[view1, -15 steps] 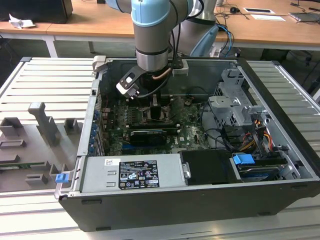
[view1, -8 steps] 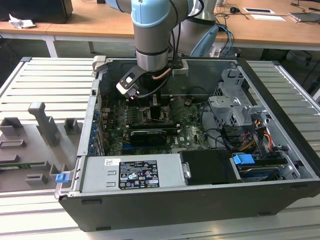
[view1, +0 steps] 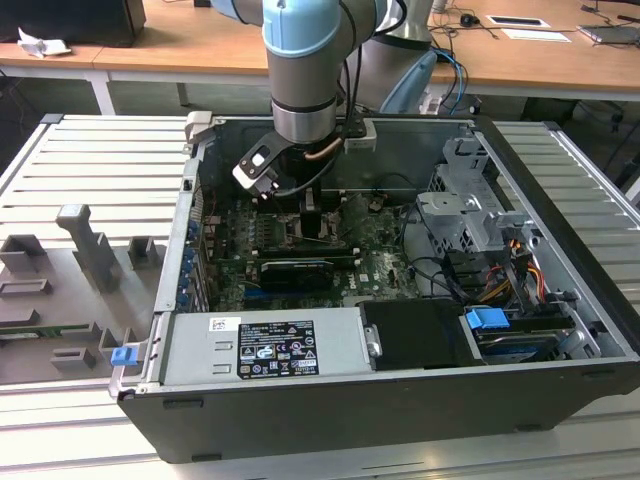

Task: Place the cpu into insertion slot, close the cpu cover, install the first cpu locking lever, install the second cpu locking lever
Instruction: 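Place the cpu into insertion slot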

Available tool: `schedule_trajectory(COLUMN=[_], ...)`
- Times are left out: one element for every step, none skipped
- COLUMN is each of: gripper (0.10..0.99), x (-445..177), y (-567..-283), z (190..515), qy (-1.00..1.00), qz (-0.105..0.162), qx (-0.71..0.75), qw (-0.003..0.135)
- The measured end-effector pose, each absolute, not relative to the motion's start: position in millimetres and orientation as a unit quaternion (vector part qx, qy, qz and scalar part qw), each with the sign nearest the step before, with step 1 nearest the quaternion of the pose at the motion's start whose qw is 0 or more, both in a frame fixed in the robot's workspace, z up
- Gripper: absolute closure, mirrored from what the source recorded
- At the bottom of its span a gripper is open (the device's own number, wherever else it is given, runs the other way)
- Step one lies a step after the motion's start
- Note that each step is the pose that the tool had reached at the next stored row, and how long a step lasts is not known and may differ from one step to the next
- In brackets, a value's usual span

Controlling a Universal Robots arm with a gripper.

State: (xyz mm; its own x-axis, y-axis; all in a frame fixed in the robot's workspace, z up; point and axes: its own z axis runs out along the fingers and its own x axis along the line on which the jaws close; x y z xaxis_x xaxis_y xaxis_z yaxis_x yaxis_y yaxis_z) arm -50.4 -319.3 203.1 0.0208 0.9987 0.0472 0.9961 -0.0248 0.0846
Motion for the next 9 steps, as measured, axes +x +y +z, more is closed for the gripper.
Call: schedule_trajectory(gripper=[0.427, 0.427, 0.427, 0.427, 0.427, 0.427, 0.427, 0.427, 0.427], x=[-50.4, -50.4, -50.4, -50.4, -50.5, -50.4, -50.4, -50.4, -50.4], y=[-319.4, -319.4, -319.5, -319.6, -319.7, -319.8, -319.8, -319.9, -319.9], z=[206.0, 206.5, 206.5, 206.5, 206.2, 205.3, 204.6, 203.9, 203.5], qy=[0.698, 0.698, 0.698, 0.698, 0.698, 0.699, 0.699, 0.699, 0.699], qz=[0.045, 0.045, 0.045, 0.044, 0.041, 0.039, 0.039, 0.039, 0.039], qx=[0.714, 0.714, 0.714, 0.714, 0.714, 0.714, 0.714, 0.714, 0.714], qw=[0.015, 0.015, 0.016, 0.017, 0.019, 0.021, 0.021, 0.021, 0.021])
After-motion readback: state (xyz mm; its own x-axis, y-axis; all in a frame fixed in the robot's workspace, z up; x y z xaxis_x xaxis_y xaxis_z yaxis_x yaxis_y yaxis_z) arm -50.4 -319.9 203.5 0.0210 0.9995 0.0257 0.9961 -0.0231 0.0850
